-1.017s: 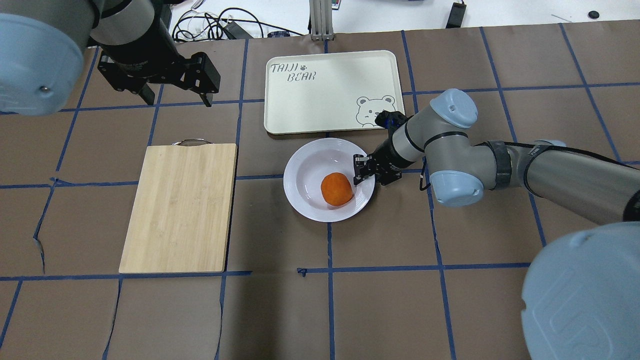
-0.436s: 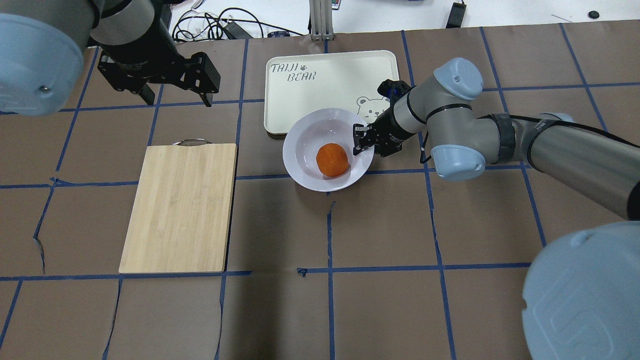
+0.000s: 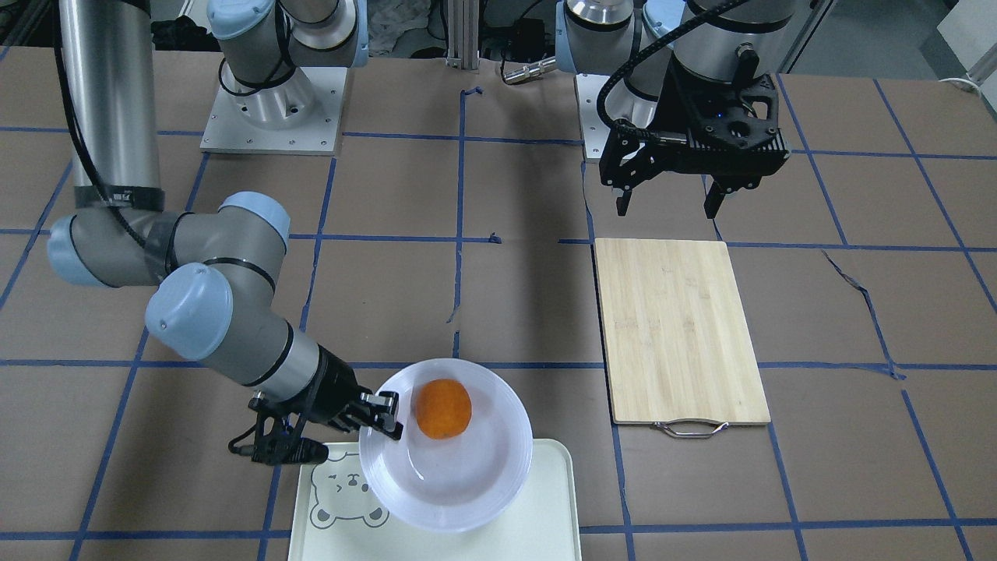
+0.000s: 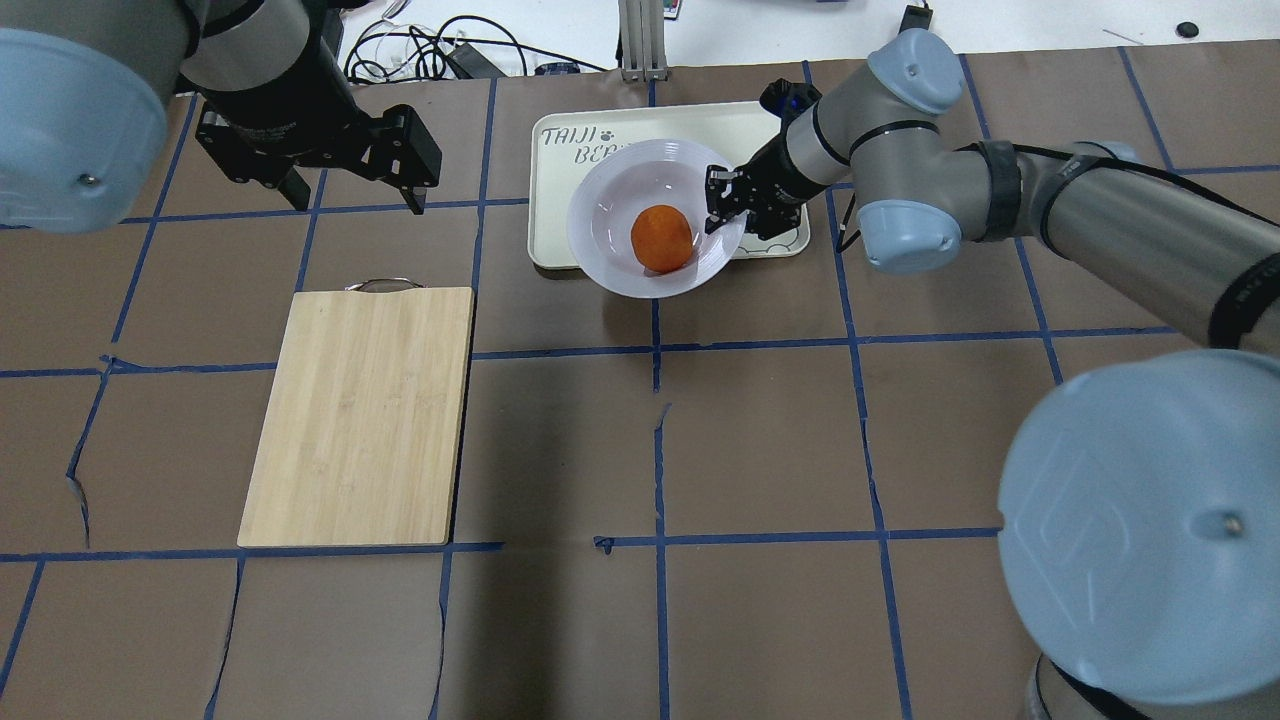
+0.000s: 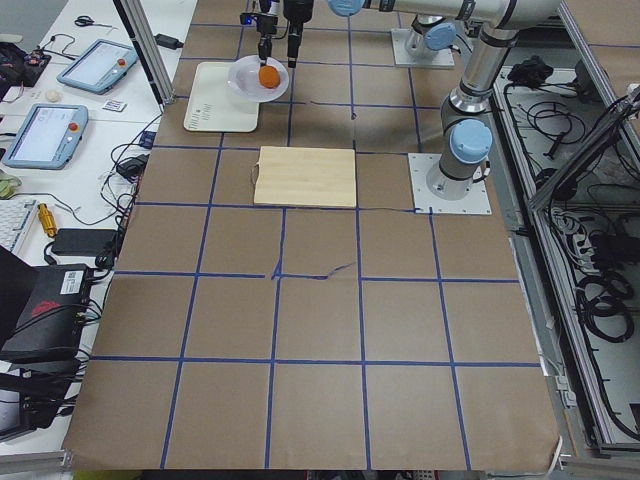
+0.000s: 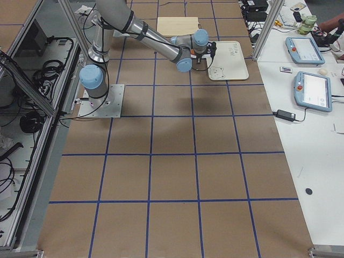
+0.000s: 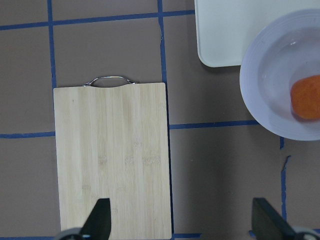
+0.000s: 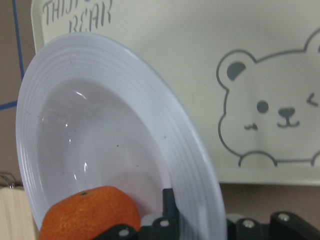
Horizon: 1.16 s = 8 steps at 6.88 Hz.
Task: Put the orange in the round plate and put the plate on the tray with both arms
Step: 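Lift and slide the plate with the right gripper onto the bear tray, then lower the plate onto the tray, open the right gripper and withdraw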
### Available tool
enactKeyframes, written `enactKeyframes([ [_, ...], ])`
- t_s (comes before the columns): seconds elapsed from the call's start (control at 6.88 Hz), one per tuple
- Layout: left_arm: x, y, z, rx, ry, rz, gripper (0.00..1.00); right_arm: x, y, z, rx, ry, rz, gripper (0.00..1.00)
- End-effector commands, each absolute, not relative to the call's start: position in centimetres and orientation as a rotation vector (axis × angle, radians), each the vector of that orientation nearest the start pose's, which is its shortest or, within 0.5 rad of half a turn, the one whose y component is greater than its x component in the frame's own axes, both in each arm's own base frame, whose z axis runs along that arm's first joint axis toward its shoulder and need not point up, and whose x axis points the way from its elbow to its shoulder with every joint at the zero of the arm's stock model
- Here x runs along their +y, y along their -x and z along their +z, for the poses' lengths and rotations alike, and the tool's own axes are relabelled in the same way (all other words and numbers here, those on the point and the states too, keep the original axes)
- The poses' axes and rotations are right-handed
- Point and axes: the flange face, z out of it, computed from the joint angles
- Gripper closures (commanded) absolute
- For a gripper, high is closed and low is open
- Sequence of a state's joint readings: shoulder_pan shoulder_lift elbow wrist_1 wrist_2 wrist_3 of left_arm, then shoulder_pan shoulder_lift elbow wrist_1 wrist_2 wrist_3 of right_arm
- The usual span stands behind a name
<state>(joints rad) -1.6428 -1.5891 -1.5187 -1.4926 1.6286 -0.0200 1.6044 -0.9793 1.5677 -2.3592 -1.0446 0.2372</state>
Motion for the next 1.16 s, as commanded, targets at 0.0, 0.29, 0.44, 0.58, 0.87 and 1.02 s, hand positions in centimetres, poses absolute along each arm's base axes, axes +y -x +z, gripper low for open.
enactKeyframes([
  [0.0, -49.9, 16.4, 51.3, 3.084, -0.076, -0.177, 0.00, -74.3, -20.6, 20.4, 2.578, -0.208, -0.178, 0.99],
  [0.29, -49.9, 16.4, 51.3, 3.084, -0.076, -0.177, 0.00, -75.1, -20.5, 19.3, 2.573, -0.213, -0.170, 0.96],
  [0.44, -49.9, 16.4, 51.3, 3.083, -0.075, -0.177, 0.00, -75.2, -19.9, 19.1, 2.575, -0.220, -0.170, 0.81],
  [0.58, -50.0, 16.3, 51.3, 3.083, -0.073, -0.177, 0.00, -75.2, -19.5, 19.0, 2.591, -0.226, -0.176, 0.47],
  [0.87, -49.9, 16.3, 51.4, 3.084, -0.075, -0.179, 0.00, -75.3, -19.1, 20.5, 2.594, -0.212, -0.211, 0.13],
  [1.02, -49.9, 16.3, 51.4, 3.082, -0.075, -0.179, 0.00, -75.7, -16.7, 22.5, 2.631, -0.208, -0.278, 0.00],
])
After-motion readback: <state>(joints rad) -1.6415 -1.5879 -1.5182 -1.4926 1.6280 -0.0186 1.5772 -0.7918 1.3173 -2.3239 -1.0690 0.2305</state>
